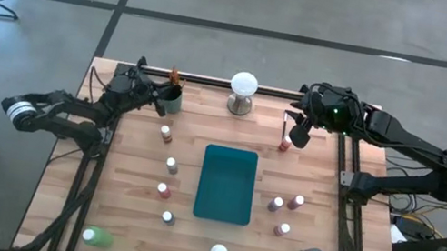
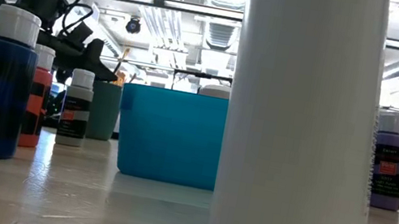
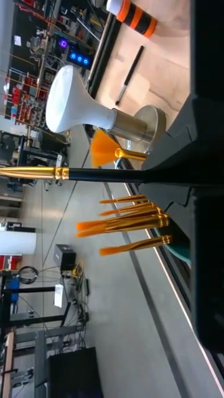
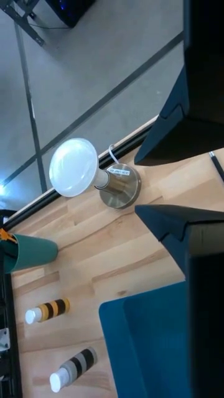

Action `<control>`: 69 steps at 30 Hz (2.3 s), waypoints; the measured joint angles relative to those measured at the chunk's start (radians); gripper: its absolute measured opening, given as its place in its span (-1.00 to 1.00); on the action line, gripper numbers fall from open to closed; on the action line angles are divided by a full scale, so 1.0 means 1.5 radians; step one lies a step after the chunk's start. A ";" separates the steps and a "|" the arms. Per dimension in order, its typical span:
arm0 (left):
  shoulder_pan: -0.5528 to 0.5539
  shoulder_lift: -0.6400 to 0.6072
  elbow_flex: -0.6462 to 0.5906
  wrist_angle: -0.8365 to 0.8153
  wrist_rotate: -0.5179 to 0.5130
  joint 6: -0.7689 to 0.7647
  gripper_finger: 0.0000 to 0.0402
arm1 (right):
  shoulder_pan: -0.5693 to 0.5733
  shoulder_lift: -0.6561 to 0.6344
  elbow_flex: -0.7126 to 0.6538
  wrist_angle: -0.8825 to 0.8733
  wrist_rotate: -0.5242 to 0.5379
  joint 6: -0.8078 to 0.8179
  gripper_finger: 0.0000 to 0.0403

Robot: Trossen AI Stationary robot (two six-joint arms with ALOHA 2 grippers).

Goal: Pick & Place Paint Supplies
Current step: Put the yellow paint brush into the green cup, then put the silver paint brush into the green cup

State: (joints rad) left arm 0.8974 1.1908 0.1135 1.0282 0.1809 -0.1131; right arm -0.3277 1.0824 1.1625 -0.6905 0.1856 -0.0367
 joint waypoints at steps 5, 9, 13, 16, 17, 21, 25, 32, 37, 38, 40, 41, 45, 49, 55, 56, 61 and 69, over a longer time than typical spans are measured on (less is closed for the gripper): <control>0.000 0.000 0.000 0.002 0.000 0.000 -0.83 | 0.000 0.000 0.000 0.000 0.000 0.000 -0.52; 0.000 0.000 0.001 0.004 0.000 -0.010 -0.71 | 0.000 0.000 0.000 0.000 0.000 0.000 -0.55; 0.000 0.000 0.007 0.002 0.003 -0.012 -0.60 | 0.000 0.000 0.000 0.000 0.000 0.000 -0.56; 0.000 0.000 0.012 0.000 0.003 -0.013 -0.52 | 0.000 0.000 0.000 0.000 -0.001 0.000 -0.53; 0.000 0.000 0.015 0.000 0.003 -0.015 -0.49 | 0.000 0.000 0.000 0.000 -0.001 0.000 -0.51; 0.000 -0.013 0.040 0.001 0.031 -0.031 -0.44 | 0.000 0.000 0.000 0.000 -0.001 -0.010 -0.44; 0.000 -0.045 0.078 0.003 0.115 -0.040 -0.43 | 0.000 0.000 0.002 0.004 -0.001 -0.016 -0.38; -0.009 -0.098 0.141 0.003 0.209 -0.150 -0.43 | 0.000 0.000 0.003 0.048 -0.001 -0.018 -0.32; -0.035 -0.118 0.181 0.002 0.263 -0.210 -0.43 | -0.014 0.006 0.002 0.064 0.079 0.051 -0.35; -0.043 -0.120 0.188 0.002 0.269 -0.215 -0.43 | -0.027 0.011 0.004 0.055 0.104 0.078 -0.35; -0.061 -0.123 0.201 0.002 0.272 -0.218 -0.43 | -0.074 0.030 0.005 0.027 0.109 0.131 -0.34; -0.070 -0.122 0.208 0.002 0.272 -0.218 -0.43 | -0.104 0.042 0.005 0.018 0.091 0.152 -0.32; -0.101 -0.119 0.226 -0.001 0.271 -0.219 -0.43 | -0.232 0.103 0.006 0.013 -0.059 0.215 -0.25; -0.125 -0.120 0.234 -0.011 0.271 -0.220 -0.43 | -0.328 0.181 0.006 0.011 -0.173 0.250 -0.19; -0.135 -0.120 0.239 -0.013 0.270 -0.217 -0.43 | -0.360 0.294 0.006 0.014 -0.210 0.253 -0.10; -0.135 -0.120 0.239 -0.013 0.269 -0.217 -0.43 | -0.359 0.310 0.006 0.015 -0.211 0.255 -0.09; -0.135 -0.120 0.239 -0.014 0.269 -0.217 -0.43 | -0.360 0.378 0.031 0.013 -0.208 0.281 -0.03; -0.135 -0.120 0.239 -0.038 0.269 -0.217 -0.43 | -0.357 0.445 0.092 -0.045 -0.142 0.312 -0.03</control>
State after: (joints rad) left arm 0.6945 1.0111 0.4713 0.9710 0.5850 -0.4380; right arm -0.8640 1.7499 1.3013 -0.7586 -0.0280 0.4309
